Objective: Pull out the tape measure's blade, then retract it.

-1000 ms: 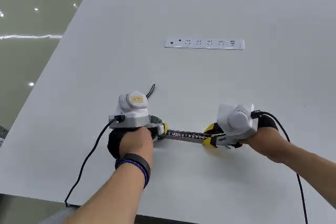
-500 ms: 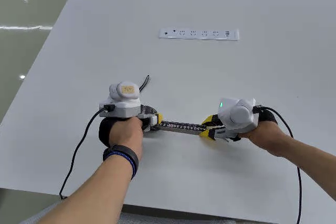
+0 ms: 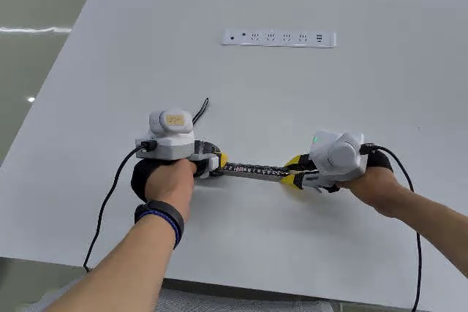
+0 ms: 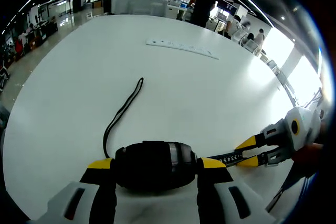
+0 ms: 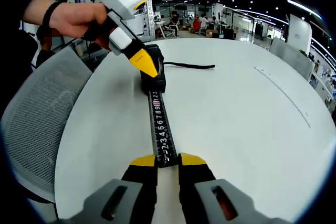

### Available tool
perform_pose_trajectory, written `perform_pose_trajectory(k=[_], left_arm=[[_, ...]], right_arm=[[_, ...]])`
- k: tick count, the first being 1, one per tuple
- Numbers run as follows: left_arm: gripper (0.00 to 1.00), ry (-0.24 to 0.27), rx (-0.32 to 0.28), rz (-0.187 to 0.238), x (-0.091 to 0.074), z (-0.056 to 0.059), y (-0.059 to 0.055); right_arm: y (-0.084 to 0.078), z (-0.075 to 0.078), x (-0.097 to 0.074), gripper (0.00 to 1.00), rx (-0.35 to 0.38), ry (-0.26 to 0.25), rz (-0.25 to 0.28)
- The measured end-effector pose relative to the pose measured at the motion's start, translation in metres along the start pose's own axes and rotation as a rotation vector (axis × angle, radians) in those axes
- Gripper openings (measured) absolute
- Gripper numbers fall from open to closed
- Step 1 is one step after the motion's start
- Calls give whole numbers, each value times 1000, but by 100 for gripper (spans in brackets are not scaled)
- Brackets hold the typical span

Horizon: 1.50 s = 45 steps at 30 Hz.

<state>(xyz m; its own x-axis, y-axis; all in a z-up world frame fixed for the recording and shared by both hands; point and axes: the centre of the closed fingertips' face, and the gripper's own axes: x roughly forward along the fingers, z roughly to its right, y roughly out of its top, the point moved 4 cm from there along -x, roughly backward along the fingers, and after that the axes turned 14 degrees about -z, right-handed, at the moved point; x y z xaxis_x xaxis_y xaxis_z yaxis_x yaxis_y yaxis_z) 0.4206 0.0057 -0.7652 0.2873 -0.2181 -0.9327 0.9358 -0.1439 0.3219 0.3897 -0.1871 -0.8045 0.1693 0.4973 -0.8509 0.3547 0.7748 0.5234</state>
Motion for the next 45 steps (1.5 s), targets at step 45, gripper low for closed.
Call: perform_pose_trajectory(k=[45], left_arm=[[57,-38,-50,-14,-2,-2,-2]], right_arm=[[30,5,16,14,-25,35,-38]])
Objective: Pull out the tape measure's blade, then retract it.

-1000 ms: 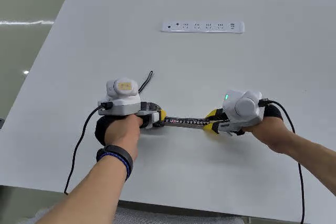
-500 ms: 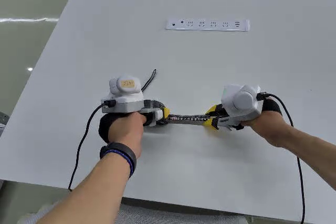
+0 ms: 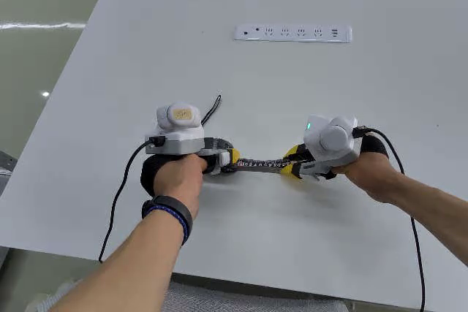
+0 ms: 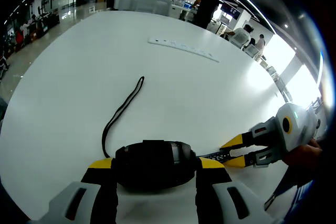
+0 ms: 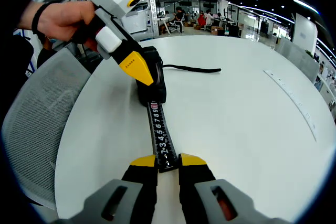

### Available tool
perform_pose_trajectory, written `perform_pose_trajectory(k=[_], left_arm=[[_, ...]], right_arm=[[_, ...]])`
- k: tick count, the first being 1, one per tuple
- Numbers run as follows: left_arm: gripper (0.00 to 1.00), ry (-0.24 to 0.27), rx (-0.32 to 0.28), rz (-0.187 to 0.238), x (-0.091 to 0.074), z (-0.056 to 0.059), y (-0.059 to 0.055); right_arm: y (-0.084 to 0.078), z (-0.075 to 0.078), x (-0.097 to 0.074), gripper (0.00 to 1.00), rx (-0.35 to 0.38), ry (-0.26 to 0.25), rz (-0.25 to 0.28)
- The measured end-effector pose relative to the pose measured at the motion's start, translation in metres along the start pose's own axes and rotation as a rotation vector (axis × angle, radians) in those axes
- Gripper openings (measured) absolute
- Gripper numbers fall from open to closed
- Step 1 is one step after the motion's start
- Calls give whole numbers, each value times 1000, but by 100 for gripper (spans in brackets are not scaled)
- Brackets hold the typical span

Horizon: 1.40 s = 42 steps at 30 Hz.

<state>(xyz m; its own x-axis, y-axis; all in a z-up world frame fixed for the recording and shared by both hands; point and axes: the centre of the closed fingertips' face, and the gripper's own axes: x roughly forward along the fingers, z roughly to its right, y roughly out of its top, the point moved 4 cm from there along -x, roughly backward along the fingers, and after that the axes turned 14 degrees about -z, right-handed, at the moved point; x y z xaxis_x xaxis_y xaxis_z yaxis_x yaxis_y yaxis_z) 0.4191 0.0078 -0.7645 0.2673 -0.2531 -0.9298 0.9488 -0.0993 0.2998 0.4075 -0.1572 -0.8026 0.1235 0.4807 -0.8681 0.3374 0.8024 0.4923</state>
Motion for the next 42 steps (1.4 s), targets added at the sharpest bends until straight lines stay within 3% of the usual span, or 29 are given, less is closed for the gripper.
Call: perform_pose_trajectory(k=[42], left_arm=[[57,-13,-6,-3,2,-3,0]], right_arm=[[29,-6,19,14,-50,25,-8]])
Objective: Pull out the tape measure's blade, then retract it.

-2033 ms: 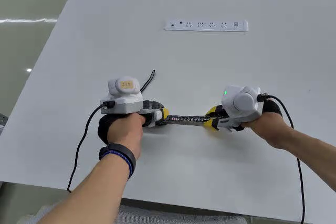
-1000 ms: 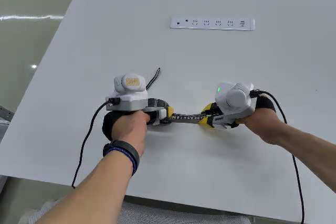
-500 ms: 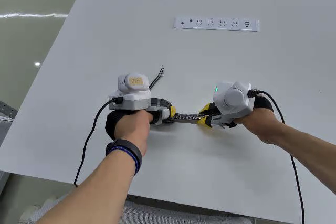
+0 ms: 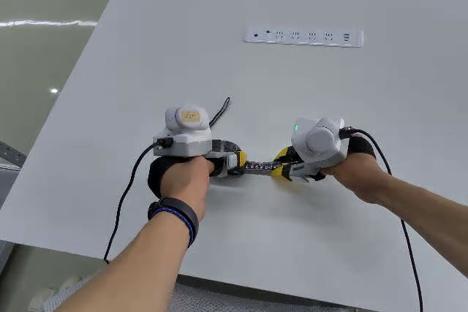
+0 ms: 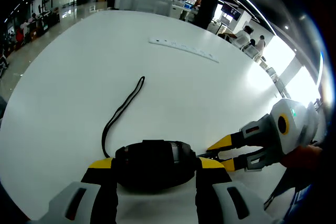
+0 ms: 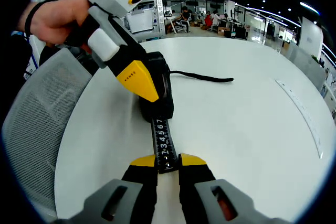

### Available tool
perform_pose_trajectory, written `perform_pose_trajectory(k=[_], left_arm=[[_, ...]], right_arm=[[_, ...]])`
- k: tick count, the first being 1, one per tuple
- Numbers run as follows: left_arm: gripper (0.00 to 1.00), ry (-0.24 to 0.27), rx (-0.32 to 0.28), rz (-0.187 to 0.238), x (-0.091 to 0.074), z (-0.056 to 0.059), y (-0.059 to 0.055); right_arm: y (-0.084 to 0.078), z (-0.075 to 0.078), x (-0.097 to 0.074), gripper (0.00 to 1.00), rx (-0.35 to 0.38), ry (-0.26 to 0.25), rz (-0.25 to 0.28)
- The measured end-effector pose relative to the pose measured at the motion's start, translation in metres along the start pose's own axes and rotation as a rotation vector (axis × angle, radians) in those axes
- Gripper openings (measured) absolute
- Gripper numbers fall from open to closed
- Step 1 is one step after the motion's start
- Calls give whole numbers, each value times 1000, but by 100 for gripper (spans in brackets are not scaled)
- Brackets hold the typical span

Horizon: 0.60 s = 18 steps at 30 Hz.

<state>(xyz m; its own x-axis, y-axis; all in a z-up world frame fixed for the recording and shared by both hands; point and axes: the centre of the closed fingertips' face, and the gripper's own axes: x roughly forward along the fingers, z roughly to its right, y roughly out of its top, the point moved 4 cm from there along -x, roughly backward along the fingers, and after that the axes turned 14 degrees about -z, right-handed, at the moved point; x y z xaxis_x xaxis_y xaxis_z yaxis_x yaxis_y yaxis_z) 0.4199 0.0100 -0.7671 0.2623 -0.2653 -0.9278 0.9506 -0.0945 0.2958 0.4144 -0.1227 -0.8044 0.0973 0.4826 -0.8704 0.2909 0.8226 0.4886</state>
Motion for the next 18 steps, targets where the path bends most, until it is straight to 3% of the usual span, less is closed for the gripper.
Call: perform_pose_trajectory(k=[18], left_arm=[[56,-3,3,0,-3,2,-1]], right_arm=[[9,-2,6,14,-17,10,-13]])
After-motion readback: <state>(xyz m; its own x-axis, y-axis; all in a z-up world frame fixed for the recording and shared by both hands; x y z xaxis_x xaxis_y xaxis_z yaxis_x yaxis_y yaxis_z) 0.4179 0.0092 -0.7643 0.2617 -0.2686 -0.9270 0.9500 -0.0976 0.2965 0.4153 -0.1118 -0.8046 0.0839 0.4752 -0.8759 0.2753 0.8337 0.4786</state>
